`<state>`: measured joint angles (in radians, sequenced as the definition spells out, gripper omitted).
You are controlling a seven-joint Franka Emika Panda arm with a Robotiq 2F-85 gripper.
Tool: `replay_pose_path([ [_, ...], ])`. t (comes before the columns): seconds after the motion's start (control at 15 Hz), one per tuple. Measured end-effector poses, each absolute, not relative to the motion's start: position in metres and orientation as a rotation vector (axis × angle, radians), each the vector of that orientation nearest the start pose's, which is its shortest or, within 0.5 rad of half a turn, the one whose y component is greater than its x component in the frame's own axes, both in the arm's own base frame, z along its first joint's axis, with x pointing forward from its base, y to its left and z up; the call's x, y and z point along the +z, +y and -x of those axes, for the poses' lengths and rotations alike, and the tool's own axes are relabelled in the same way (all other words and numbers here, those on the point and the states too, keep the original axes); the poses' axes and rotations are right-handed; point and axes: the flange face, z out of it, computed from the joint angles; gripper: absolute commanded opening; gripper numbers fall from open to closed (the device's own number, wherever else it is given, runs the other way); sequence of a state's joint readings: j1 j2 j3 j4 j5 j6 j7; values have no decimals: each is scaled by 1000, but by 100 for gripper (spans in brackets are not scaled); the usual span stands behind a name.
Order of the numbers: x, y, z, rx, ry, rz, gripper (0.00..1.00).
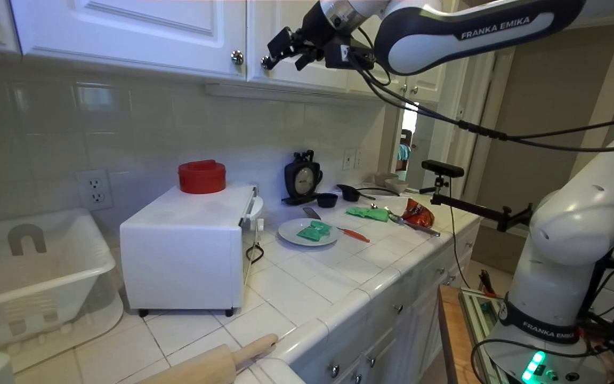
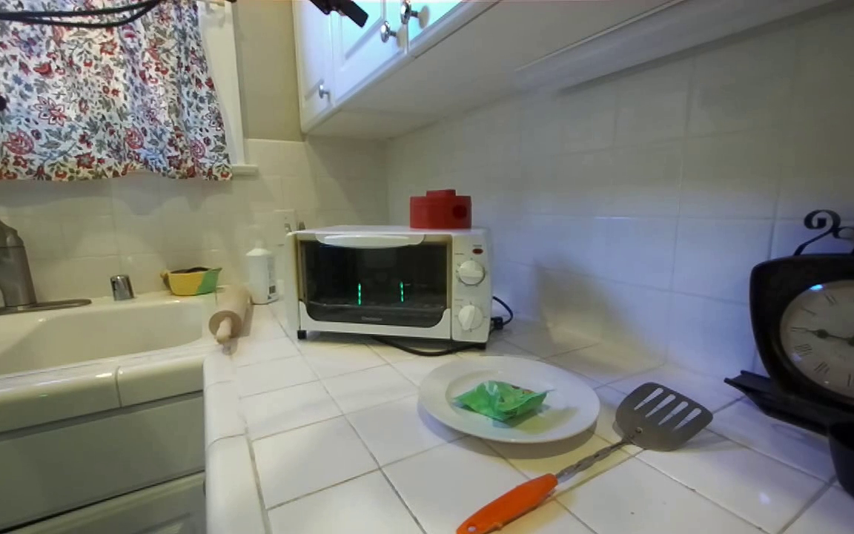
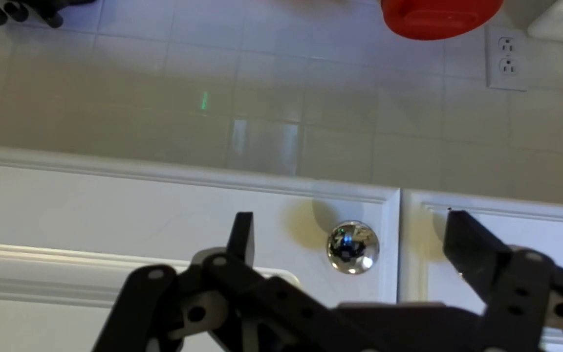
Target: Open the right door of the cabinet above the toaster oven.
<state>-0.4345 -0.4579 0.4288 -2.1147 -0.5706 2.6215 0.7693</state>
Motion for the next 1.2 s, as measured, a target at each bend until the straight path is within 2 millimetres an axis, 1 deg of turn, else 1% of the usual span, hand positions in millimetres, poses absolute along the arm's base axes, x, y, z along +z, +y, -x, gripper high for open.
replay_pose_path([
  [0.13, 684, 56, -482, -1753, 524, 2906, 100],
  [0.2, 685, 55, -484, -1769, 523, 2898, 91],
  [0.27, 686, 53, -485, -1785, 525, 2891, 78],
  [0.33, 688, 52, -487, -1802, 527, 2885, 78],
  [0.47, 690, 50, -489, -1831, 537, 2874, 69],
  [0.53, 691, 49, -491, -1843, 539, 2871, 72],
  [0.67, 690, 48, -494, -1861, 548, 2863, 74],
  [0.8, 687, 48, -497, -1862, 556, 2857, 68],
  [0.87, 686, 48, -499, -1858, 558, 2857, 70],
  [0.93, 685, 49, -500, -1854, 559, 2858, 69],
  [1.0, 683, 50, -502, -1851, 558, 2858, 64],
  [1.07, 682, 50, -503, -1848, 557, 2858, 63],
  [1.13, 682, 51, -503, -1847, 554, 2857, 56],
  [1.2, 681, 52, -504, -1846, 551, 2856, 60],
])
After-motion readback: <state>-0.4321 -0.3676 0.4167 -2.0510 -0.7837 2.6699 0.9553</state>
